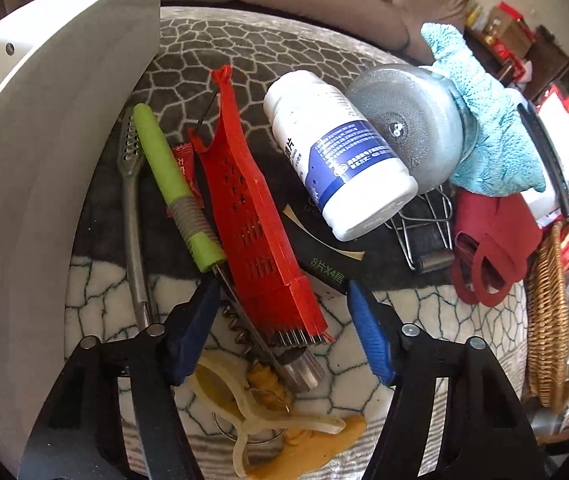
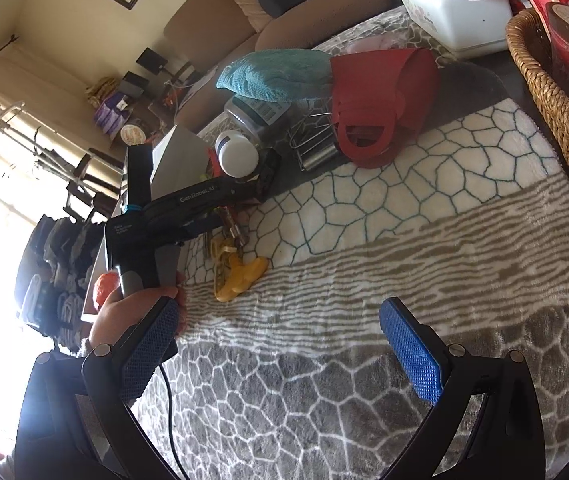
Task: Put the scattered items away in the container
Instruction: 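Withdraw the right gripper from the box toward the red grater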
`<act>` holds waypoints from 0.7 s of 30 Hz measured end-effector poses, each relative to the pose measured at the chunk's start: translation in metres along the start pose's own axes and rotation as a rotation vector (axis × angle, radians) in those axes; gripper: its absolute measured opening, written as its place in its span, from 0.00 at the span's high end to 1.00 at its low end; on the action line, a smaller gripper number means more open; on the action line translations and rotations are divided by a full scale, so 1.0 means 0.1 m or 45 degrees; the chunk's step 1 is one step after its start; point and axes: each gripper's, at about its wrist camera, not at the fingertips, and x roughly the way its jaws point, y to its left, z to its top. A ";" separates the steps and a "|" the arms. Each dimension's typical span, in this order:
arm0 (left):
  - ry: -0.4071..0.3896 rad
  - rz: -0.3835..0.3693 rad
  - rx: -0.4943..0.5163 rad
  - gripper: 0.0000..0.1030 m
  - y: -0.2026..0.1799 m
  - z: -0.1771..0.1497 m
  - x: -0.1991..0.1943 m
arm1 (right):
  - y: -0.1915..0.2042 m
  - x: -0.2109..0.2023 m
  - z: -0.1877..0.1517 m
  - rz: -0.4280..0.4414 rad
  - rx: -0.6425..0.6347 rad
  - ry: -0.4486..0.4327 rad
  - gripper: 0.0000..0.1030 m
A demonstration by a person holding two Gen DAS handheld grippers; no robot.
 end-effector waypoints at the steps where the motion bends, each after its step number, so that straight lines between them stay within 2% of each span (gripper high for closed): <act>1: -0.003 -0.018 -0.002 0.49 0.02 -0.01 -0.04 | 0.01 0.02 0.00 0.000 -0.002 0.007 0.01; 5: -0.003 -0.098 -0.005 0.57 0.06 -0.06 -0.21 | 0.05 0.07 -0.03 0.007 -0.008 0.026 0.01; 10: 0.022 -0.037 -0.006 0.58 0.11 -0.09 -0.31 | 0.12 0.12 -0.05 0.004 -0.017 0.035 0.00; 12: 0.039 -0.079 -0.076 0.57 0.19 -0.13 -0.38 | 0.15 0.13 -0.06 0.002 -0.027 0.029 0.01; 13: 0.024 -0.133 -0.120 0.47 0.25 -0.16 -0.46 | 0.16 0.14 -0.06 -0.001 -0.035 0.024 0.01; 14: -0.002 -0.191 -0.151 0.31 0.28 -0.21 -0.56 | 0.18 0.15 -0.04 -0.007 -0.041 0.016 0.04; 15: -0.028 -0.254 -0.166 0.24 0.30 -0.27 -0.66 | 0.19 0.16 -0.03 -0.011 -0.051 0.000 0.07; 16: -0.054 -0.308 -0.165 0.19 0.31 -0.36 -0.78 | 0.22 0.16 0.00 -0.017 -0.067 -0.020 0.15; 17: -0.074 -0.351 -0.152 0.18 0.31 -0.44 -0.90 | 0.25 0.18 0.02 -0.031 -0.089 -0.040 0.24; 19: -0.101 -0.417 -0.093 0.17 0.27 -0.59 -1.09 | 0.36 0.24 0.06 -0.039 -0.150 -0.071 0.34; 21: -0.126 -0.429 -0.015 0.13 0.25 -0.73 -1.24 | 0.52 0.36 0.11 -0.047 -0.253 -0.112 0.36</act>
